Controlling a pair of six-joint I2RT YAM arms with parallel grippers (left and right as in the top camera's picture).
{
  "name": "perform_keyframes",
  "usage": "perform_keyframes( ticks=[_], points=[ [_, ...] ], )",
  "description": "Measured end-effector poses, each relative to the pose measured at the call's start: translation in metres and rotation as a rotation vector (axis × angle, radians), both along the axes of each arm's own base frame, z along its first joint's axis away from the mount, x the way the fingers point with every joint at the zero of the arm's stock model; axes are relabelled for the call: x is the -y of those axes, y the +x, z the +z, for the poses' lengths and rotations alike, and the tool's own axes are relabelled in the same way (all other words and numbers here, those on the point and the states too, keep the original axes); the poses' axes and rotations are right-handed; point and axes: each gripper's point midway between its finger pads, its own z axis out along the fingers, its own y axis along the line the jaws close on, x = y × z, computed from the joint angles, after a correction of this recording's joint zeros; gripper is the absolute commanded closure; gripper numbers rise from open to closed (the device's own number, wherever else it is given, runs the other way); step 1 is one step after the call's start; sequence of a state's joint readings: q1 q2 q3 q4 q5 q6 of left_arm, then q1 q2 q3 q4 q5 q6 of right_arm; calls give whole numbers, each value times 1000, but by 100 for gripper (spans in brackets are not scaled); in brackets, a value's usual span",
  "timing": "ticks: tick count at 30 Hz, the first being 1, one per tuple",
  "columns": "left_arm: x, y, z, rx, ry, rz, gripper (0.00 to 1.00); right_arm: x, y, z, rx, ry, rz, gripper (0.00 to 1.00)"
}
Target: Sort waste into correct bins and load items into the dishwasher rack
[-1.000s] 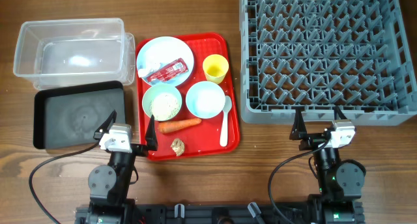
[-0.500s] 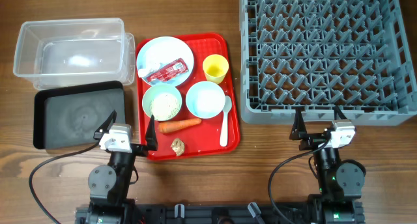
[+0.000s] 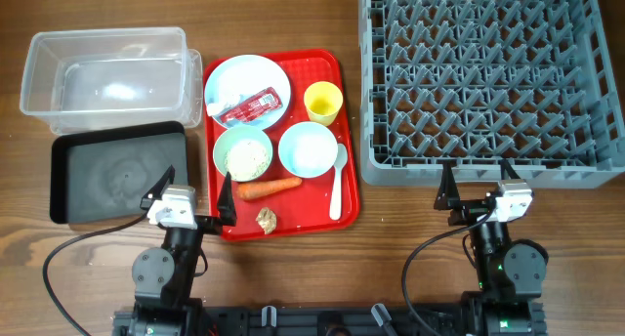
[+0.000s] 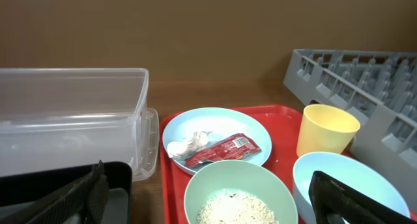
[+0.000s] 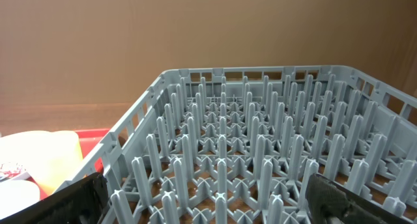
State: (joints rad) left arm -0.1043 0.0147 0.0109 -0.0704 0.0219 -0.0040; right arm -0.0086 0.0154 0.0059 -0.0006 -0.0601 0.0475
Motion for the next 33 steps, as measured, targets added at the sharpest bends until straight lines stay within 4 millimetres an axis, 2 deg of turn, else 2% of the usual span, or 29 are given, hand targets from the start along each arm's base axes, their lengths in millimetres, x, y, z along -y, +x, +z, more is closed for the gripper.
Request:
perform_keyframes(
  ticks=[9,13,17,21,26,33],
  points=[
    [-3,0,0,-18,-139,29,0,0,0,2,6,0,0,0],
    [-5,1,-1,-57,-179,45,0,0,0,12,48,4,0,0],
    [-6,6,8,-107,-184,64,0,0,0,14,53,16,0,0],
    [-6,20,23,-176,-179,76,0,2,0,18,48,19,-12,0],
    [-3,50,40,-302,-166,93,0,7,5,30,16,19,-39,0],
    [3,100,60,-471,-142,104,0,7,29,47,-107,18,-42,0]
  ],
)
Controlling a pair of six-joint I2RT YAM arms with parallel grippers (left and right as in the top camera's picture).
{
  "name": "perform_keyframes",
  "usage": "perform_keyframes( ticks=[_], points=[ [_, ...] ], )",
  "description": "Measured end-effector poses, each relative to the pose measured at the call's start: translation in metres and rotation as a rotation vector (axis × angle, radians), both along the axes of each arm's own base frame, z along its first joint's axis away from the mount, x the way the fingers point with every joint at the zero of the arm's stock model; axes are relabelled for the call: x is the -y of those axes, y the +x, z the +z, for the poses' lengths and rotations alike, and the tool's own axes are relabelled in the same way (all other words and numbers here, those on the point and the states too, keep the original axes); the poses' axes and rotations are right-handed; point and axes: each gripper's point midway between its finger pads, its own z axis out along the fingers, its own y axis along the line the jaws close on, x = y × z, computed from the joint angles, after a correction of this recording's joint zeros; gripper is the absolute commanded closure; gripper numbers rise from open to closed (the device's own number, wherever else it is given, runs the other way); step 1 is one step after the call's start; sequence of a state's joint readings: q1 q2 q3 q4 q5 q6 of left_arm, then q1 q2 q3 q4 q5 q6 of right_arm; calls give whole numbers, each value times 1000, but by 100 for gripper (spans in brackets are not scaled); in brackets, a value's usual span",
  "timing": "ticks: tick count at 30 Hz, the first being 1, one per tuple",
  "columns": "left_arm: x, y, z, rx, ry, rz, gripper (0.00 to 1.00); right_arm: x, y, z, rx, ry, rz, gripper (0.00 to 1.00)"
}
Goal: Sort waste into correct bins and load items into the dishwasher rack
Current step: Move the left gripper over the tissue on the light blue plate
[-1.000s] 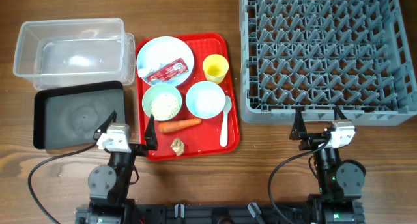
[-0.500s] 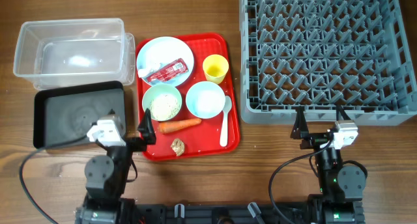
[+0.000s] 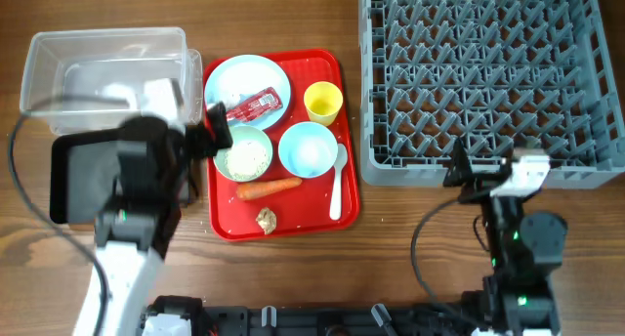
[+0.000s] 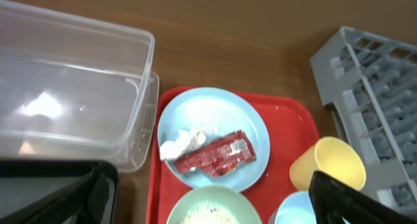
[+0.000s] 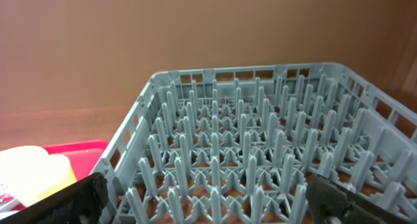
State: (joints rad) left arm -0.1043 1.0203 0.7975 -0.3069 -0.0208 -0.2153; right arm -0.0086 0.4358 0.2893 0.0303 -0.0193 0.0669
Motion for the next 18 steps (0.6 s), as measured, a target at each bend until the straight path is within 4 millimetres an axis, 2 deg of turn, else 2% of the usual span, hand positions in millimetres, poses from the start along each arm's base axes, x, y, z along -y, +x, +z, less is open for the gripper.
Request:
perform_keyframes(
  ticks=[5,8,11,14,18],
  points=[
    [7,31,2,-108,0,-16,0,-2,29,9,-125,3,12,0],
    [8,41,-4,-183,5,-19,0,-3,51,12,-206,-1,24,0],
    [9,43,-8,-238,9,-21,0,-5,69,13,-310,-5,39,0],
    [8,36,-14,-284,13,-20,0,-7,83,12,-432,-11,52,0],
    [8,35,-15,-290,14,-20,0,-8,93,6,-513,-16,65,0]
  ],
)
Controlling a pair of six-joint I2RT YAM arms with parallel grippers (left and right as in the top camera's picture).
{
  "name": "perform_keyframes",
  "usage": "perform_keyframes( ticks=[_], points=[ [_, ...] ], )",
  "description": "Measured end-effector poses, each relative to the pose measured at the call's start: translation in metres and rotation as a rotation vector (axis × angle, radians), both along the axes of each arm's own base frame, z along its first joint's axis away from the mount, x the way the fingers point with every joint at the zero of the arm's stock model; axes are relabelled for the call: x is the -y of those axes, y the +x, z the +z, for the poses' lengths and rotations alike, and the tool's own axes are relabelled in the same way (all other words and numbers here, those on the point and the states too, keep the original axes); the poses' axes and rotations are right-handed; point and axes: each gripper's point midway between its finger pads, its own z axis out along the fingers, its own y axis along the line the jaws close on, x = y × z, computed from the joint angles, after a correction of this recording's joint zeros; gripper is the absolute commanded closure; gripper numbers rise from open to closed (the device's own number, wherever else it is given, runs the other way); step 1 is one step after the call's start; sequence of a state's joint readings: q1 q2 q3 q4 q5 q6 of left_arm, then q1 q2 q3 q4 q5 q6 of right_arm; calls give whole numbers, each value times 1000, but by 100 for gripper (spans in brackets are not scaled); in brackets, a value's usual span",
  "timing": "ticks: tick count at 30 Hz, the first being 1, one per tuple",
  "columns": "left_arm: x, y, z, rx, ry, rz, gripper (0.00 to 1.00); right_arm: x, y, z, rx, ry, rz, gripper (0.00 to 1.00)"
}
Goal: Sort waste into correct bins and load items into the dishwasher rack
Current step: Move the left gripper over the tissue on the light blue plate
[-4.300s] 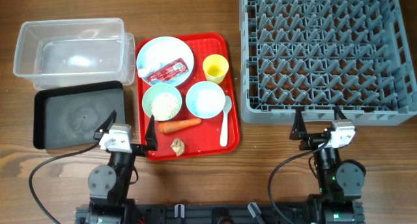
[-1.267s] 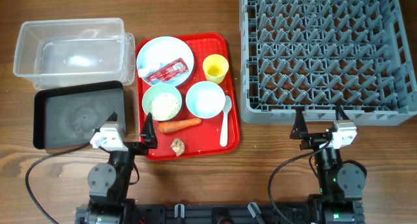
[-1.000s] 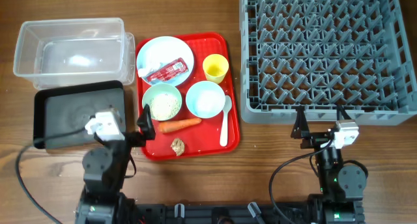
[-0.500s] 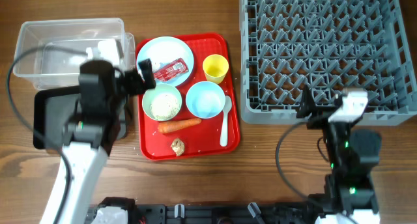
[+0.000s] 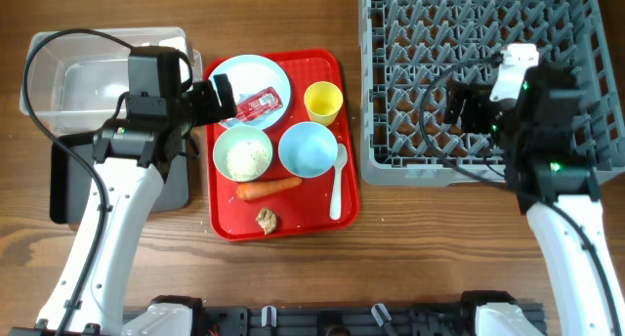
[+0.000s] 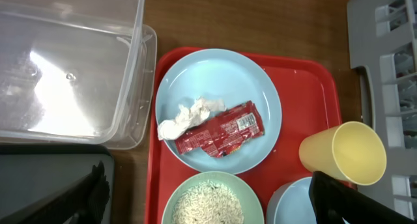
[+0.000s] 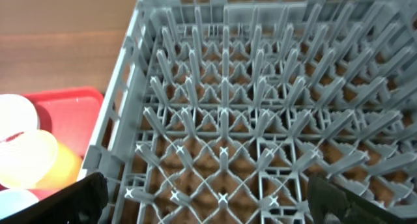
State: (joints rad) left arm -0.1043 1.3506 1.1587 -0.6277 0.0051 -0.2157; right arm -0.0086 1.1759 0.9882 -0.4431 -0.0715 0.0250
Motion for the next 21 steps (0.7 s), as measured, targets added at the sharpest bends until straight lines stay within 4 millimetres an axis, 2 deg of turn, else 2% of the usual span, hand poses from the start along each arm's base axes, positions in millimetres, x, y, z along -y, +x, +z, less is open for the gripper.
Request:
perform_keyframes(
  ticks=[4,7,11,15,19,21],
  points=[
    [2,22,23,127,-13,0,0,-1,2,-18,-59,4,4,0],
    [4,36,39,211,-27,4,0,-5,4,-16,-48,17,21,0],
    [5,50,44,258,-51,19,0,-9,6,-13,-35,33,43,0],
    [7,67,33,266,-59,25,0,-11,6,-13,-35,39,51,0],
    [9,83,-3,206,-57,29,0,-11,6,-13,-34,41,53,0],
    [11,87,-29,149,-50,28,0,-11,6,-13,-34,41,53,0]
  ],
)
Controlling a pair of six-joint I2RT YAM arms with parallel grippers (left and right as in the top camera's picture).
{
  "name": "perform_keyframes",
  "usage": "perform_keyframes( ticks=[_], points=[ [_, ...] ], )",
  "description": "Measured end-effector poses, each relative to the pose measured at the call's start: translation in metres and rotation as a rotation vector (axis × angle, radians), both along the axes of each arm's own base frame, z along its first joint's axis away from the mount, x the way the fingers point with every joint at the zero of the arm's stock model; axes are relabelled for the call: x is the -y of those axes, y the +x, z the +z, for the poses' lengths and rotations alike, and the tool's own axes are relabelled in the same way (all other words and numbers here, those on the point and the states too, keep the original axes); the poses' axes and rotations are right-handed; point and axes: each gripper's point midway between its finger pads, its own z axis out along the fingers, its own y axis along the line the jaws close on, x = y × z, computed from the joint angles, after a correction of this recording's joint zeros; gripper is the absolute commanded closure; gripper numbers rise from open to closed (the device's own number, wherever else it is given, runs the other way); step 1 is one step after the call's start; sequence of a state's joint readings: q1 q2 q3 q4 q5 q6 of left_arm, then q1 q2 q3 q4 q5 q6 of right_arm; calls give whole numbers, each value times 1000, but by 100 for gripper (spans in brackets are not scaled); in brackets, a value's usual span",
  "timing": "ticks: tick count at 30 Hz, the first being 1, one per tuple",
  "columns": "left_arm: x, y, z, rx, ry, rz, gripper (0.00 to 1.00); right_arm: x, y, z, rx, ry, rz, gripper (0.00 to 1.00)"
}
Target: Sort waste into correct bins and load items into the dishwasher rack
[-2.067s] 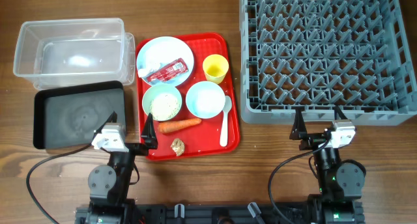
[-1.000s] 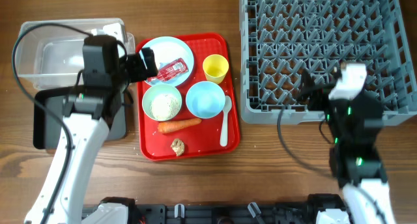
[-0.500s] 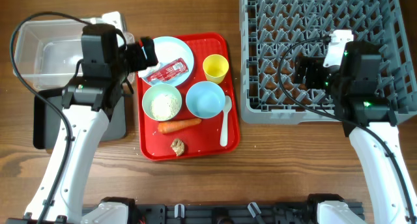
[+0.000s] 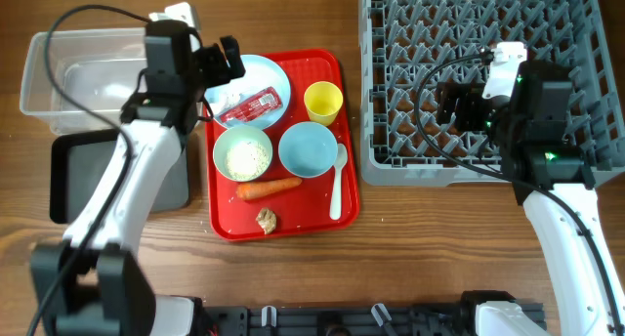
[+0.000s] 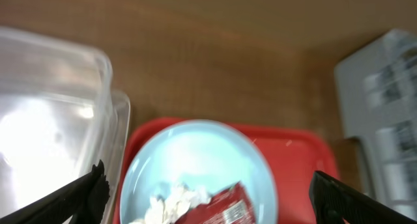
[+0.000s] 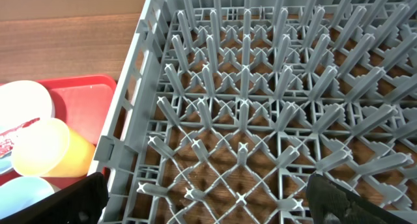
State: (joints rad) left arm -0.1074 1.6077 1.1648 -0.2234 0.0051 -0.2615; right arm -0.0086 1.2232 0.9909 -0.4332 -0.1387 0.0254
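Observation:
A red tray (image 4: 349, 194) holds a light blue plate (image 4: 256, 74) with a red wrapper (image 4: 249, 106) and a crumpled tissue (image 5: 166, 204). Also on it are a yellow cup (image 4: 322, 103), a green bowl of rice (image 4: 242, 152), a blue bowl (image 4: 308, 147), a white spoon (image 4: 336, 185), a carrot (image 4: 270, 188) and a brown scrap (image 4: 265, 219). My left gripper (image 4: 213, 67) hovers open at the plate's far-left edge; its wrist view is blurred, with the plate (image 5: 195, 159) between the fingers. My right gripper (image 4: 451, 104) hangs open over the left part of the grey rack (image 4: 488, 43), holding nothing.
A clear plastic bin (image 4: 98, 72) stands left of the tray, with a black tray (image 4: 98, 185) in front of it. The rack's peg field (image 6: 260, 107) fills the right wrist view, with the yellow cup (image 6: 45, 152) at its left.
My left gripper has shifted toward the far edge of the plate, and its view now takes in the table beyond. The right gripper has edged slightly left over the rack. Nothing was grasped.
Both grippers first rested open at the table's near edge. Later the left arm stood by the green bowl and the right arm had lifted. Then the left was over the plate and the right over the rack, where both remain, open and empty.

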Motion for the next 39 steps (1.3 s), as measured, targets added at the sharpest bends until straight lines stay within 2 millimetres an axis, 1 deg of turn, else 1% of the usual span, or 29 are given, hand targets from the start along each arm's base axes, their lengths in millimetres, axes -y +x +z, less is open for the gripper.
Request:
perform_keyframes(
  ticks=[4,5,6,8,10,12,13,14,16,19,20,23,26,27,29,33,34,39],
  points=[
    [5,4,-53,-116,13,-9,3,0,0,0,0,0,0,0],
    [5,3,-56,-122,14,-10,4,0,0,0,0,0,0,0],
    [7,3,-73,-159,18,-15,5,0,0,0,0,0,0,0],
    [9,2,-89,-195,23,-19,7,0,0,0,0,0,0,0],
    [11,0,-104,-229,27,-22,13,0,0,0,0,0,0,0],
    [11,-2,-116,-260,27,-20,21,0,0,0,1,0,0,0],
    [11,-3,-120,-273,26,-19,23,0,0,0,1,0,0,0],
    [11,-7,-128,-301,32,-20,23,0,1,1,4,0,0,0],
    [11,-13,-134,-333,35,-20,23,0,1,1,7,0,0,0],
    [9,-20,-138,-362,45,-17,32,0,1,2,8,0,0,0],
    [8,-20,-138,-365,48,-12,32,0,1,2,9,0,0,0],
    [6,-23,-140,-378,63,-5,40,0,3,3,18,0,0,0],
    [4,-24,-141,-384,73,0,54,0,3,4,20,0,0,0],
    [4,-24,-141,-383,74,1,60,0,3,4,20,0,0,0],
    [3,-24,-141,-383,74,6,67,0,3,4,20,0,0,0],
    [3,-23,-140,-380,75,8,92,0,3,4,20,0,0,0],
    [3,-23,-140,-378,72,11,95,0,3,4,20,0,0,0],
    [4,-17,-137,-350,71,8,96,0,3,4,21,0,0,0]
  ],
)
